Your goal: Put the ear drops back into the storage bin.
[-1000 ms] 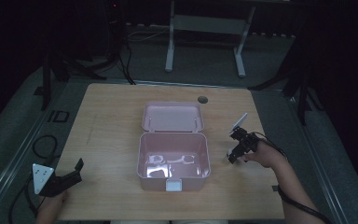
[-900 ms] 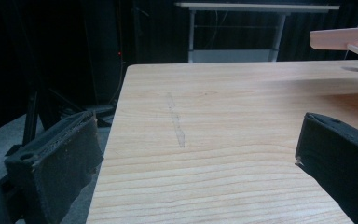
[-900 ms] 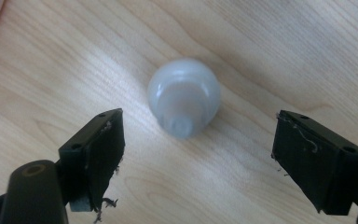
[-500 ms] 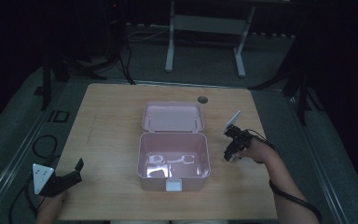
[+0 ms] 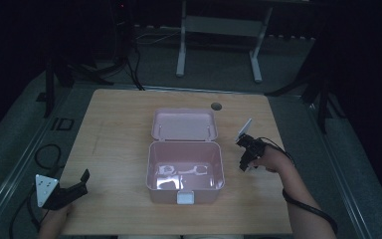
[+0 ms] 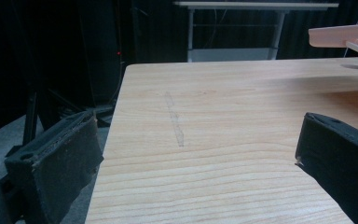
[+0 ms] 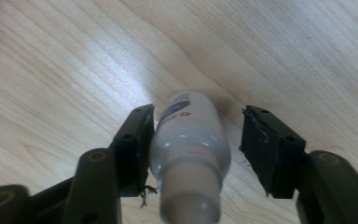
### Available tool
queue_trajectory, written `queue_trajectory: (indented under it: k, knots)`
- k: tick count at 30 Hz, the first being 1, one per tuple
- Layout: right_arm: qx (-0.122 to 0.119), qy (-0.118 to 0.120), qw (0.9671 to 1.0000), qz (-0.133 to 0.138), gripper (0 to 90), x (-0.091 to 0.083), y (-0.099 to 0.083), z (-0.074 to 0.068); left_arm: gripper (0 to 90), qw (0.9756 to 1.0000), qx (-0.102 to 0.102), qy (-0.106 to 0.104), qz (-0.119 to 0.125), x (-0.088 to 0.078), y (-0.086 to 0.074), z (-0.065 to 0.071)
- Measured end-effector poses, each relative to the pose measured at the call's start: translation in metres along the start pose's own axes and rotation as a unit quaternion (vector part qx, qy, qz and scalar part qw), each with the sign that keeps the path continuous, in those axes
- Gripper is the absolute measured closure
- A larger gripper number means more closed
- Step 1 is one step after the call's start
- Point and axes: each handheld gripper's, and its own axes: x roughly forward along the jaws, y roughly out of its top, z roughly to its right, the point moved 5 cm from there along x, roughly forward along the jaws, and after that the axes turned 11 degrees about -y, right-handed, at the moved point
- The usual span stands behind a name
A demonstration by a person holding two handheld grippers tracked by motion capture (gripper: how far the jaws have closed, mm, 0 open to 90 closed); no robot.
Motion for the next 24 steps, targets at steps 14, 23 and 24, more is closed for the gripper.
queue_trajectory:
  k: [14,23,24]
  knots:
    - [-0.080,-0.017,0.9966,-0.003,59.5,0.003,-0.004,-0.008,0.4,1.0000,0.001,0.001,-0.001,0.000,0.000,0.000]
    - [-0.178,-0.028,0.9837,0.008,59.6,0.001,-0.016,-0.016,0.4,1.0000,0.002,0.001,-0.002,0.001,0.000,0.000]
    - [-0.190,-0.024,0.9815,0.010,59.6,0.001,-0.017,-0.018,0.4,1.0000,0.002,0.001,-0.002,0.001,0.000,0.000]
